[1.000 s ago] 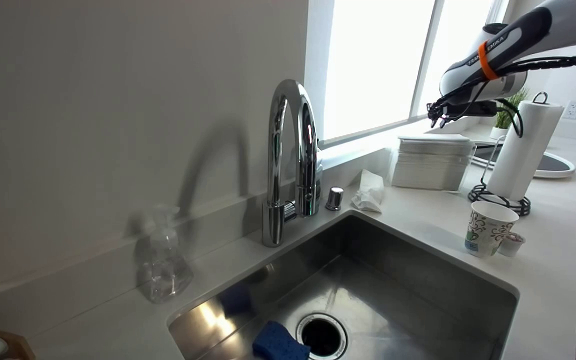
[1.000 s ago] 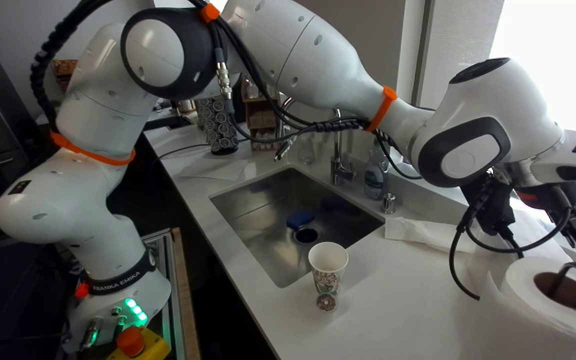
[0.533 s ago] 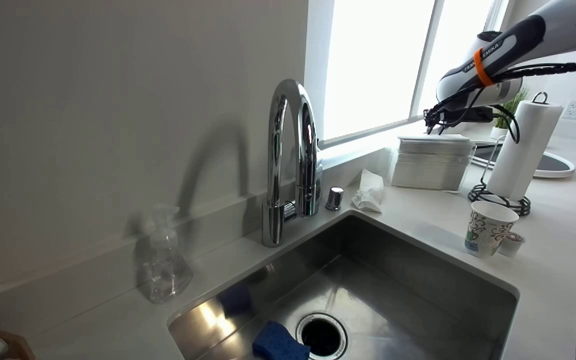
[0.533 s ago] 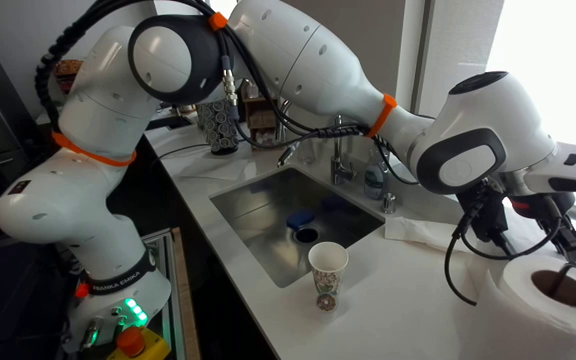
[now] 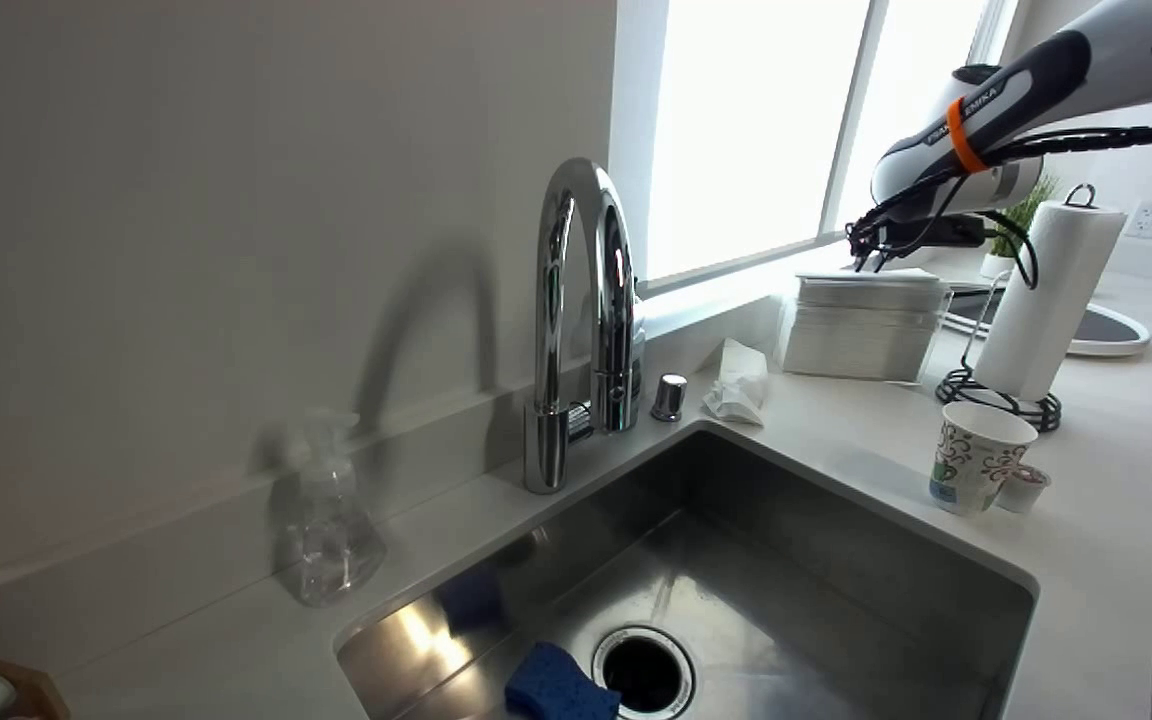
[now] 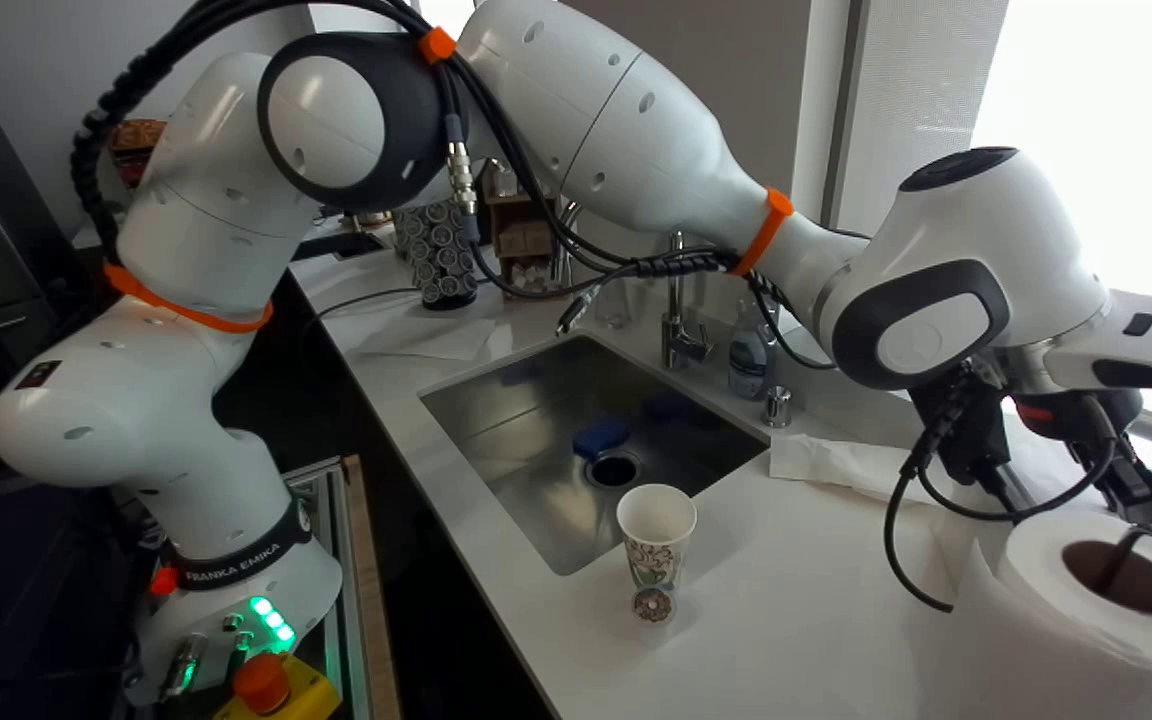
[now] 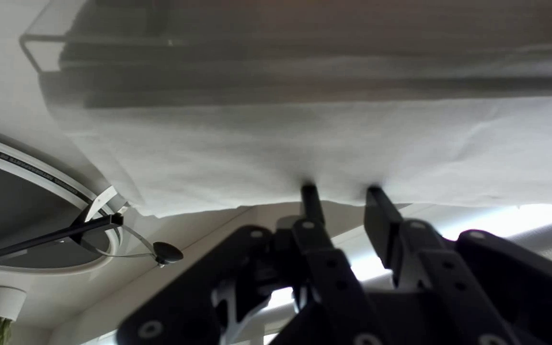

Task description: Put a paper towel on the countertop

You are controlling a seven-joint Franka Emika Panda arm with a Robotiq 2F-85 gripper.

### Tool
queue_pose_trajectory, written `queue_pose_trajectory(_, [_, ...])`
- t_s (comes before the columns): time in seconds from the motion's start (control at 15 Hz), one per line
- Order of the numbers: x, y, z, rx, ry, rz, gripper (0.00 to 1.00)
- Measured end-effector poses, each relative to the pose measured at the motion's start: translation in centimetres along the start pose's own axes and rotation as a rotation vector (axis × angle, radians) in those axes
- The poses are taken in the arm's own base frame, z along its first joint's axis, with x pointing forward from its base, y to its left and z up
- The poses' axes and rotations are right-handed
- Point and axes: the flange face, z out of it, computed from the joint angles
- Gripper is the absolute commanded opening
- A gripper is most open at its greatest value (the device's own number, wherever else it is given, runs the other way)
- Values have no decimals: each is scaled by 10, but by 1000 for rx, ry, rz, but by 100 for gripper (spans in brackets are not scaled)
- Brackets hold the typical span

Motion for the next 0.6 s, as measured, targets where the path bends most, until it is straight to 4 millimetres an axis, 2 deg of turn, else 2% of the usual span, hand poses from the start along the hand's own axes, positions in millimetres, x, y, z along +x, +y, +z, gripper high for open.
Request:
queue_pose_trajectory(0.07, [0,0,0,1,-1,0,12])
queue_pose_trajectory(0.2, [-1,-1,1,3,-2,0,14])
queue_pose_trajectory(0.33, [-1,-2,1,4,-3,-1,3])
queue_pose_trajectory(0.6, [-2,-2,1,5,-4,-2,0])
